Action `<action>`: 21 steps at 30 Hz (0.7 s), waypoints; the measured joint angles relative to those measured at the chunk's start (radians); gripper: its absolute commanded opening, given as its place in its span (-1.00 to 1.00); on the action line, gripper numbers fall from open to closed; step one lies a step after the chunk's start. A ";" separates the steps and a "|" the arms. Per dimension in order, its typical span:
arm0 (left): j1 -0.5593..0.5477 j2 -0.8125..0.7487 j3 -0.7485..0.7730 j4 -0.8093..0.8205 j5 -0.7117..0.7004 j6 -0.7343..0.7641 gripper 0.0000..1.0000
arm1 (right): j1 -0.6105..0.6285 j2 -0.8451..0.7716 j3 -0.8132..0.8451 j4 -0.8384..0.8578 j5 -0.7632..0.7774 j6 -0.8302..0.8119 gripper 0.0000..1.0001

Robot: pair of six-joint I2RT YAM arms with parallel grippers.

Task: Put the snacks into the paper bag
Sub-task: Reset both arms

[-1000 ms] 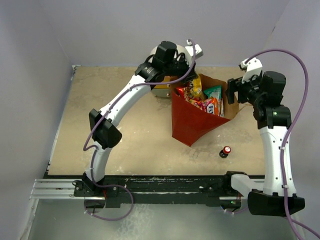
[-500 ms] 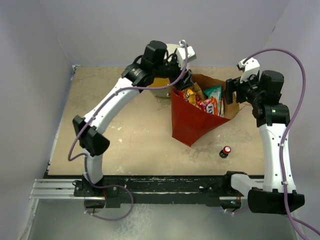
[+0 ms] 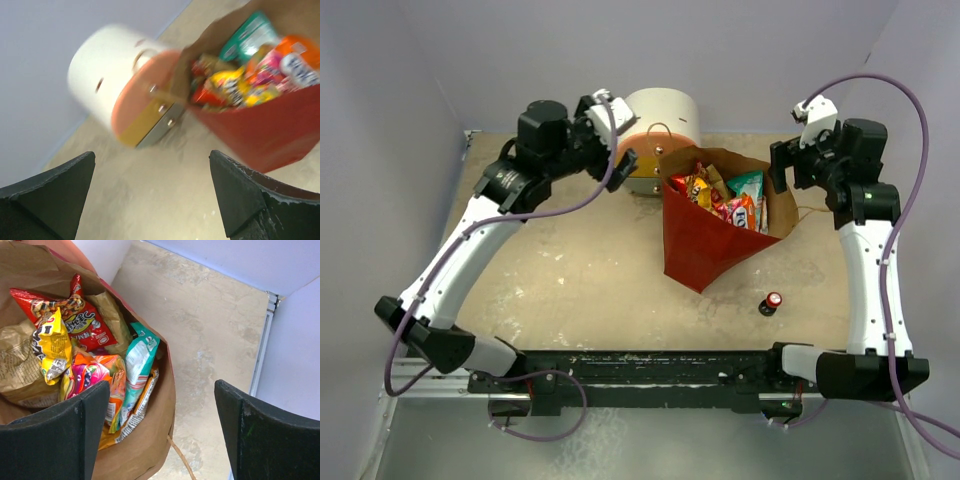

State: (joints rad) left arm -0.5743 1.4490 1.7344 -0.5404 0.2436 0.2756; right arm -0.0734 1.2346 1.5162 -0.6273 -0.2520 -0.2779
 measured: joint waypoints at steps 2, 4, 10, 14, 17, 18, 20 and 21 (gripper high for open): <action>0.063 -0.050 -0.084 -0.001 -0.030 -0.005 0.98 | 0.000 0.005 0.003 -0.011 0.005 -0.007 0.99; 0.114 -0.101 -0.161 -0.001 -0.080 -0.006 0.98 | 0.000 0.007 0.003 -0.020 0.007 -0.010 0.99; 0.150 -0.317 -0.333 0.004 -0.288 -0.023 0.98 | 0.000 0.008 0.003 -0.016 0.037 0.025 0.99; 0.185 -0.465 -0.388 0.050 -0.404 -0.034 0.98 | 0.000 -0.004 -0.001 0.017 0.082 0.065 0.99; 0.204 -0.515 -0.417 0.091 -0.461 -0.042 0.98 | 0.000 -0.050 -0.035 0.076 0.113 0.093 0.99; 0.208 -0.525 -0.428 0.109 -0.479 -0.049 0.98 | 0.000 -0.068 -0.048 0.097 0.122 0.101 1.00; 0.211 -0.523 -0.451 0.147 -0.505 -0.059 0.98 | 0.000 -0.091 -0.062 0.134 0.130 0.111 0.99; 0.213 -0.518 -0.463 0.164 -0.513 -0.060 0.98 | 0.000 -0.098 -0.068 0.157 0.131 0.114 1.00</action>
State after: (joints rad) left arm -0.3611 0.9310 1.2716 -0.3759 -0.2699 0.2153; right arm -0.0734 1.1366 1.4487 -0.4706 -0.1207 -0.1635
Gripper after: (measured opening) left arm 0.990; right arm 0.995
